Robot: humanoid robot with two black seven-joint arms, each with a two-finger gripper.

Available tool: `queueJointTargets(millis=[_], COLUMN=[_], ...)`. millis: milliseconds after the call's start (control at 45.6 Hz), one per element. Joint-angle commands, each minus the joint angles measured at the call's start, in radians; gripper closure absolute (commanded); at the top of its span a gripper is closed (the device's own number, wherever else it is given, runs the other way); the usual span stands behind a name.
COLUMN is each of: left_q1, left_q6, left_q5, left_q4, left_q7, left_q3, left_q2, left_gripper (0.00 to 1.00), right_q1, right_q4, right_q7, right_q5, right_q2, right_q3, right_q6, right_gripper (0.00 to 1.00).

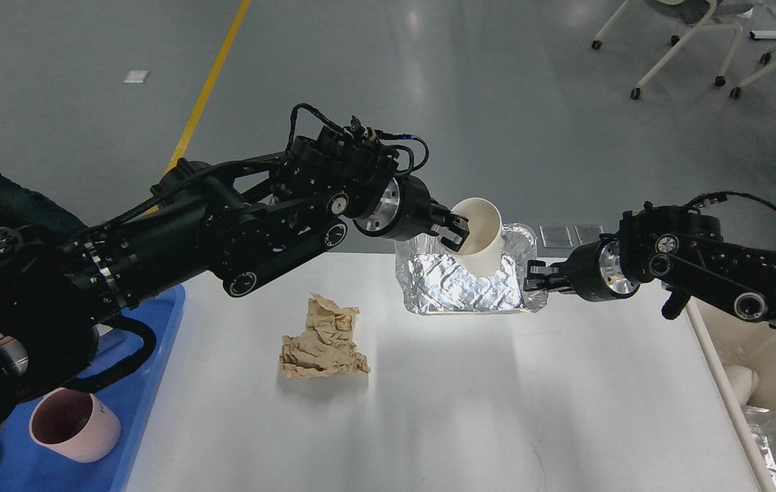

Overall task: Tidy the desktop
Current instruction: 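Place the paper cup into the foil tray held by the right gripper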

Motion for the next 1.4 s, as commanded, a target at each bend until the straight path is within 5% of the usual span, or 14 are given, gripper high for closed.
queueJointTargets(millis=[0,548,702,811,943,1381], left_q1=[0.003,0.042,0.055,0.06,0.06,0.054], left_q6=[0.034,0.139,0.164,0.196,0.198,0.19], left_q5=[0.005,-0.003,-0.009,-0.02,-0.049,-0.067], left_q4=[0.027,0.164,0.17,0.175,0.185,0.19], left_q7=[0.0,0.005,0.005,0.003,0.002,0.002], left_q3=[0.035,0.099,0.099,0.099,0.098,0.101], left_q2=[-0.007,-0.122,-0.131,-0.137,-0.14,-0.147], left_gripper=[0.98,0.93,0.77,0.44,0.22,0.05], right_q1=[0.0,-0.003,-0.005,-0.005,-0.005,-0.006], right_q4=[0.0,0.002,0.002,0.002,0.0,0.0], right_q7=[0.001,0.001,0.001,0.001,0.001,0.001], right_q5=[0.002,0.002,0.002,0.002,0.002,0.002], right_q2=[0.009,0.014,0.017,0.027,0.027,0.024], right_q3=[0.003,0.003,0.003,0.003,0.003,0.003], right_q6=[0.002,0.003,0.003,0.003,0.003,0.003], right_gripper=[1.0,1.0,1.0,1.0,1.0,1.0])
